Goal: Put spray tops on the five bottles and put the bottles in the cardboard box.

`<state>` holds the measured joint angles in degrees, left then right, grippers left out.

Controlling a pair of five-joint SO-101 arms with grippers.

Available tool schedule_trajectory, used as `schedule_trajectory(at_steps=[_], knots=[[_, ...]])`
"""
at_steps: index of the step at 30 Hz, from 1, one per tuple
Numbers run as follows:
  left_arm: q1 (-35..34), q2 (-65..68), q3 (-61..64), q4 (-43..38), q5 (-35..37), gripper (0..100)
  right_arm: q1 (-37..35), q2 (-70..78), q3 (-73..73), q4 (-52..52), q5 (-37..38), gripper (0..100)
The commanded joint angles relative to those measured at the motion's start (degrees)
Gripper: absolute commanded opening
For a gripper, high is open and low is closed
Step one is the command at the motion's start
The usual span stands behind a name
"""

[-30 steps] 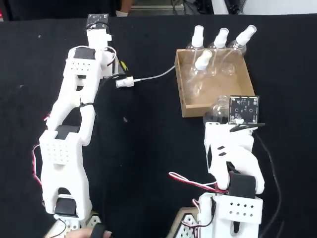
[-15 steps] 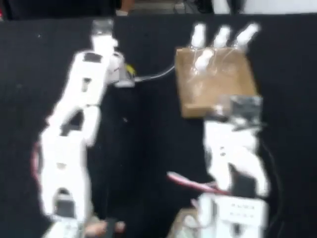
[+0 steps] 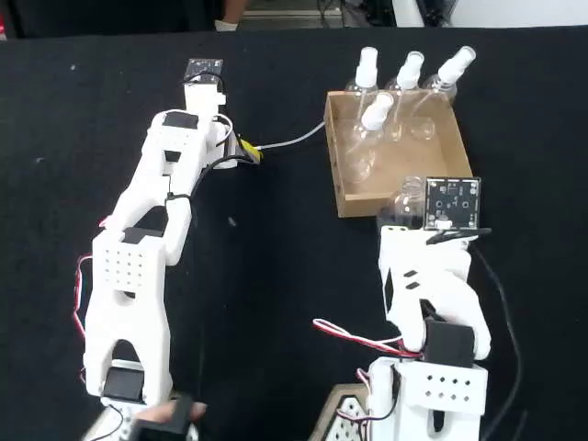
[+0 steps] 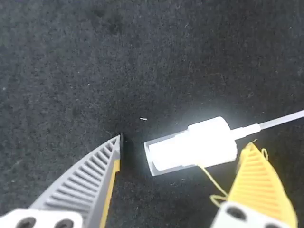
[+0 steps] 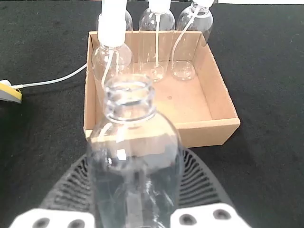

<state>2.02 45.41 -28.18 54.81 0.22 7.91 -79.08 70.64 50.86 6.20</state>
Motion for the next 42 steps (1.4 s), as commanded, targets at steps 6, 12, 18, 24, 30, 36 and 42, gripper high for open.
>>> schedule_trajectory(at_steps=[6, 12, 18, 24, 30, 36, 42], knots=[[-4.79, -0.97, -3.56, -1.67, -0.18, 38, 0.7, -1.36, -0.4, -1.76, 0.0, 1.1], [-7.34, -1.14, -3.56, 0.88, -0.7, 38, 0.79, -1.36, -0.4, -1.49, -0.09, 1.1], [-13.41, -1.58, -4.35, 1.32, -0.7, 38, 0.7, -1.36, -0.4, -1.41, -0.18, 1.1], [-18.24, -1.58, -9.1, 7.74, -0.7, 38, 0.7, -1.36, -0.31, -1.41, -0.26, 1.1], [-19.65, -1.23, -21.85, 24.0, -0.18, 38, 0.7, -1.36, 0.31, -1.76, -0.18, 1.1], [-17.45, -0.88, -30.81, 32.09, 5.63, 38, 0.7, -1.36, 0.31, -1.76, -0.18, 1.1], [-15.69, 2.11, -29.67, 24.88, 29.45, 38, 0.7, -1.36, 0.4, -1.76, -0.26, 1.1]])
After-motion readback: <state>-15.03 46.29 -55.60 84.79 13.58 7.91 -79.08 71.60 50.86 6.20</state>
